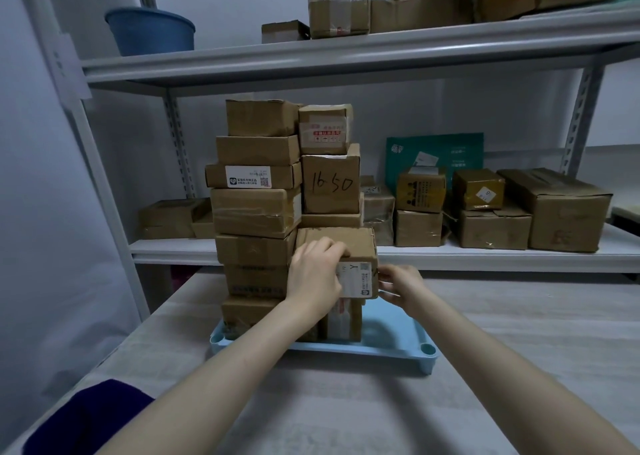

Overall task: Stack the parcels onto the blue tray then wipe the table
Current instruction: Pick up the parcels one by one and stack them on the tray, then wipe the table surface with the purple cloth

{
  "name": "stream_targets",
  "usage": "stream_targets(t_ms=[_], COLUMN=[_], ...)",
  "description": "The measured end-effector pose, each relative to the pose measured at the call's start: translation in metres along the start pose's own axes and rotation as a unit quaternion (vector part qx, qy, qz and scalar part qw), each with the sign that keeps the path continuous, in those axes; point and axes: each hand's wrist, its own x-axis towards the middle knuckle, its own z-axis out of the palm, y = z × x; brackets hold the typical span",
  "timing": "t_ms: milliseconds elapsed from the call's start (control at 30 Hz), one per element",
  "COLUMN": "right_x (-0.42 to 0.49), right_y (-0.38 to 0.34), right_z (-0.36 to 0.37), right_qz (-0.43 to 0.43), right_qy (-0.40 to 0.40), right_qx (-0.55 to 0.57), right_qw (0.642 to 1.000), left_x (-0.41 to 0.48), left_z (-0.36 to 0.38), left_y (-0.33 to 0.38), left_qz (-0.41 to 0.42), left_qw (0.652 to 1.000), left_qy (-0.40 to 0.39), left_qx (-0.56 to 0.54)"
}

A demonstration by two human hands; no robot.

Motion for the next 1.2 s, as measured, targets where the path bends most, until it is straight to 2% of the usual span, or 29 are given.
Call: stream_targets(t_ms=[333, 500, 600, 700, 833, 900, 967, 1067, 1133, 1200], right_x=[-0.015, -0.033, -0.057, -0.081, -0.105, -0.114, -0.121, -0.129, -0.132, -0.133], right_y=[0.004, 0.015, 0.016, 0.013, 0.013, 0.023, 0.036, 0.06, 0.075, 0.086], right_z=[-0.008, -0.013, -0.01, 0.001, 0.034, 0.059, 0.084, 0.116, 0.129, 0.136], right_qz=[-0.059, -0.034, 0.022, 0.051, 0.032, 0.015, -0.01, -0.04, -0.042, -0.039], right_qy=[0.055, 0.041, -0.054, -0.186, -0.326, -0.374, -0.403, -0.433, -0.448, -0.453], right_qx=[-0.036, -0.108, -0.244, -0.386, -0.399, -0.405, -0.415, -0.411, -0.402, -0.396], right_qw=[0.996, 0.993, 0.968, 0.902, 0.857, 0.834, 0.816, 0.801, 0.798, 0.798], left_x=[-0.012, -0.029, -0.043, -0.054, -0.079, -0.098, -0.118, -0.153, -0.173, -0.185], left_z=[-0.013, -0.025, -0.032, -0.037, -0.042, -0.049, -0.057, -0.069, -0.073, -0.075], left_y=[0.004, 0.005, -0.002, -0.016, -0.047, -0.071, -0.093, -0.12, -0.132, -0.137], left_qz=[-0.009, -0.025, -0.065, -0.108, -0.19, -0.238, -0.31, -0.418, -0.484, -0.521], left_qw=[1.0, 1.0, 0.998, 0.994, 0.979, 0.963, 0.93, 0.854, 0.798, 0.758], left_qy=[0.008, 0.0, -0.015, -0.025, -0.049, -0.096, -0.157, -0.239, -0.29, -0.337], left_qx=[-0.004, 0.0, 0.001, 0.011, 0.046, 0.087, 0.125, 0.198, 0.212, 0.203])
